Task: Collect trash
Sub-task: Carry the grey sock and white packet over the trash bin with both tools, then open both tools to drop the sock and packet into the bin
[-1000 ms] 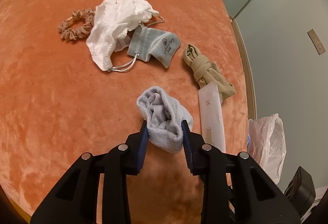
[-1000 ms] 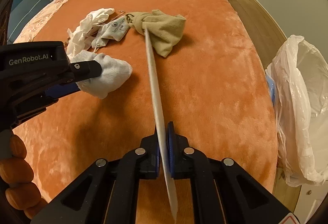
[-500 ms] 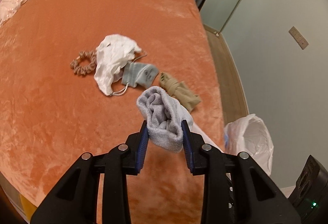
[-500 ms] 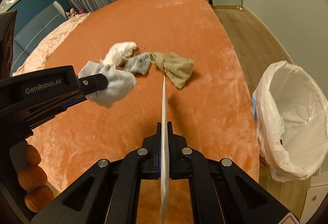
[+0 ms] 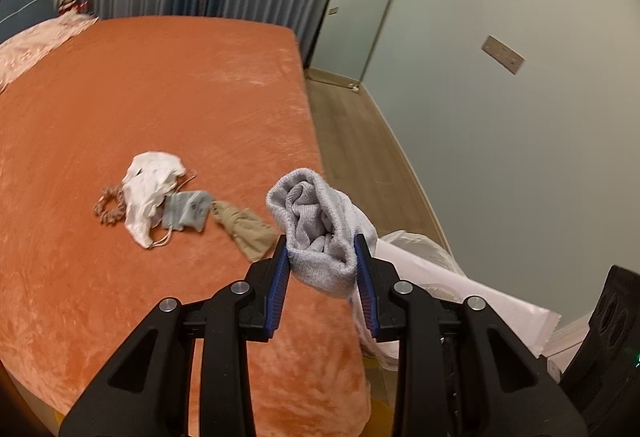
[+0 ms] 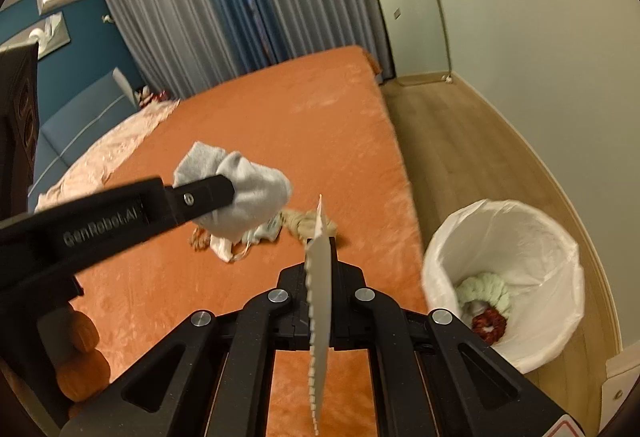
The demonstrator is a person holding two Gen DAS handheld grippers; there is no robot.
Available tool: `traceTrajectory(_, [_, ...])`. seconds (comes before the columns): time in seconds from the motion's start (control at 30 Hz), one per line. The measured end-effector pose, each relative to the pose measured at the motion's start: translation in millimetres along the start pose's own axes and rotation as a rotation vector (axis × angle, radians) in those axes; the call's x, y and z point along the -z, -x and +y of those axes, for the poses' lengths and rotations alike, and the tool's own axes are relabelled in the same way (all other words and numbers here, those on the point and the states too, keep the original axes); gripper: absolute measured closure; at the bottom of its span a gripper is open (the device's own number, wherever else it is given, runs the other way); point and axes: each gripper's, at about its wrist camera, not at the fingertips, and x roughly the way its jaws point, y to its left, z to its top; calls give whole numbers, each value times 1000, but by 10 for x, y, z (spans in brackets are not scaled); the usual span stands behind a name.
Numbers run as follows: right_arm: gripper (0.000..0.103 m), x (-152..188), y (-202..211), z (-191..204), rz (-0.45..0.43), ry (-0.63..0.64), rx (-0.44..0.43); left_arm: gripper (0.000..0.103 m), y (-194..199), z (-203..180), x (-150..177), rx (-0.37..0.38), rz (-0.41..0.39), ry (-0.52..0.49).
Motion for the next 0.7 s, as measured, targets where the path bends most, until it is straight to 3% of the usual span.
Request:
traceTrajectory(0.3, [99, -161, 580, -661, -114, -79, 109, 73, -50, -728, 30, 76, 25, -87])
traceTrajectory(0.7, [99, 15, 797, -1394, -123, -183, 241, 72, -485, -1431, 251, 137, 122, -178])
